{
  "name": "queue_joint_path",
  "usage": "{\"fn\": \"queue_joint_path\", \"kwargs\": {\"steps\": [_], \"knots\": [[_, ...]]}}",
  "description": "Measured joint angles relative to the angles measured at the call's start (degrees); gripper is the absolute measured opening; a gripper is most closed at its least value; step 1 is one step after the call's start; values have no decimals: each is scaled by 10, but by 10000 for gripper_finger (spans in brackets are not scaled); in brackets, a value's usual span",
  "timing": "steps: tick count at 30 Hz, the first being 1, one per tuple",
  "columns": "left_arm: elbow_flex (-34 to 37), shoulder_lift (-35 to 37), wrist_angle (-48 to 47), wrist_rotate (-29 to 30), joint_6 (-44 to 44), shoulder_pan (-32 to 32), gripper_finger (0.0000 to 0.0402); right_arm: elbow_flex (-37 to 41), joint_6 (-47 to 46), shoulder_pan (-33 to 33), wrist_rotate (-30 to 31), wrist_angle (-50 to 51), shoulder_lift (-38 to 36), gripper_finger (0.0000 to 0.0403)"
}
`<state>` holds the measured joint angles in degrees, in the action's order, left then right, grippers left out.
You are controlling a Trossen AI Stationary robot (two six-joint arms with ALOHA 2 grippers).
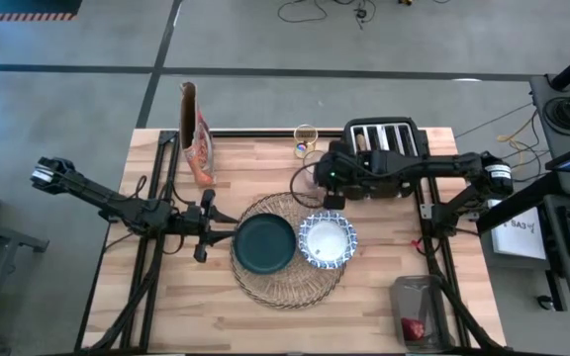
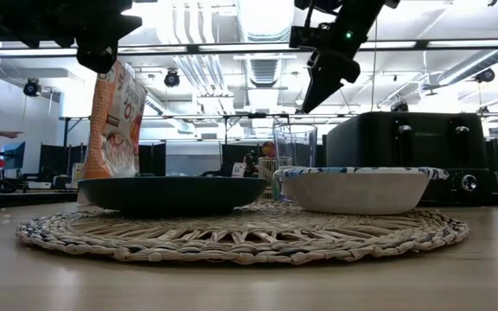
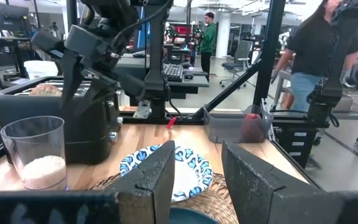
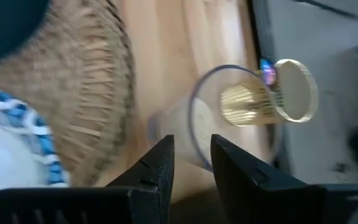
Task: Arrange a breakfast setting
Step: Put the cup of milk on the brown table placemat
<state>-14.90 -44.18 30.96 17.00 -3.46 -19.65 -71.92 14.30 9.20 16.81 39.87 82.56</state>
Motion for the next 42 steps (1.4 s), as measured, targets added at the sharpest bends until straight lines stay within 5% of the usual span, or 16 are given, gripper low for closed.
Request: {"fn": "queue_joint_path", "kwargs": {"steps": [29, 42], "knots": [[0, 0, -1, 0, 2, 0, 116, 14, 6, 12, 12, -62, 53, 134], [0, 0, -1, 0, 11, 0, 116, 12, 6, 22, 13, -61, 81, 110]]}}
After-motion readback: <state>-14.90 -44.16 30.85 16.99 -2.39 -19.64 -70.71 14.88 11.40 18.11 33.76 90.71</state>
